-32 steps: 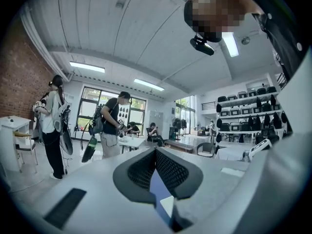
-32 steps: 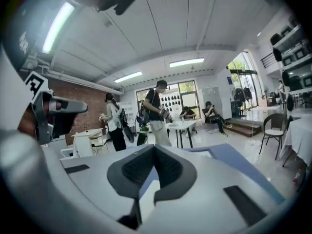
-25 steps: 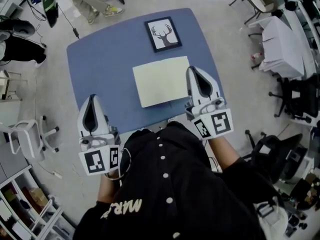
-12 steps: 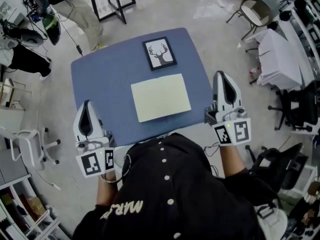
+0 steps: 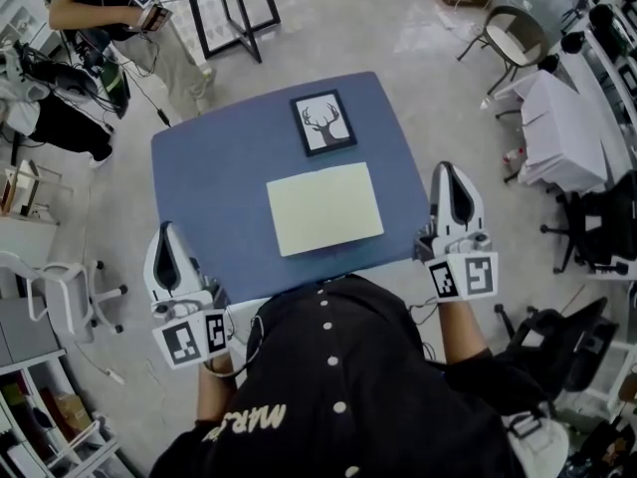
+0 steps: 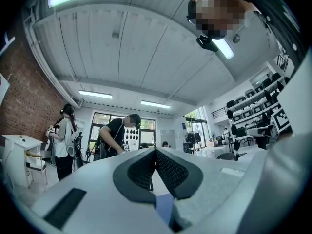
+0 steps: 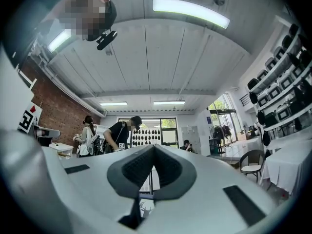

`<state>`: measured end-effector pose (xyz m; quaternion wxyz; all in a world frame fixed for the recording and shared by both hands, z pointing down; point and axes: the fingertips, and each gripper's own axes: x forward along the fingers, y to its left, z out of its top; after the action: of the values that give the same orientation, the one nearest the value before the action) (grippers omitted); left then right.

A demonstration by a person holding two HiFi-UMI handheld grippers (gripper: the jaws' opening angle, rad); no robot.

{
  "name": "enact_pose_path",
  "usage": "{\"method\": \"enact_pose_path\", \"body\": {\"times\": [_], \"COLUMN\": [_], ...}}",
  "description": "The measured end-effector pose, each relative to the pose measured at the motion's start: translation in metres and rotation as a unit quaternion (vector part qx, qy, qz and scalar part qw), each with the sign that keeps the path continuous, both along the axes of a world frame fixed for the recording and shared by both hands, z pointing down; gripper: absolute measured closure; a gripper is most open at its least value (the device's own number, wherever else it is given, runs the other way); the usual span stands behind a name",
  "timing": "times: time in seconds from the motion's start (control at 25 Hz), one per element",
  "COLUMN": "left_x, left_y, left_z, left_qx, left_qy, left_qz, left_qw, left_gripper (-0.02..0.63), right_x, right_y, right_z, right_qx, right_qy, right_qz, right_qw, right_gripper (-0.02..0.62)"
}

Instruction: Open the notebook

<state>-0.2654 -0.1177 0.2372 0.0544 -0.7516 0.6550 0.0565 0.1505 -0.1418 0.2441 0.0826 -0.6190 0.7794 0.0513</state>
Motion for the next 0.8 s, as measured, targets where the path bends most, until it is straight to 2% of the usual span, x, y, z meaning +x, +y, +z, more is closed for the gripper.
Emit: {"method": "enact_pose_path", "body": {"times": [0.4,0.8], "left_x": [0.002,0.004], "left_y": [0.002,0.004], "left_z": [0.001,-0.002], "left_qx": [-0.009,-0.005], "left_qy": [-0.005,-0.013], "left_qz": [0.0,0.003], "left_qw": [1.0,0.9999], "left_gripper": [0.603,0.603], "right_x": [-0.008,-0.023], "right_y": [0.0,-0.006], "right_z": [0.004,0.007], "right_qx": [-0.01,-0.028], "right_qy": [0.003,0.03], "right_qz": [-0.008,-0.026], "right_qw": [1.0,0.999], "right_gripper": [0.591,0.592]}}
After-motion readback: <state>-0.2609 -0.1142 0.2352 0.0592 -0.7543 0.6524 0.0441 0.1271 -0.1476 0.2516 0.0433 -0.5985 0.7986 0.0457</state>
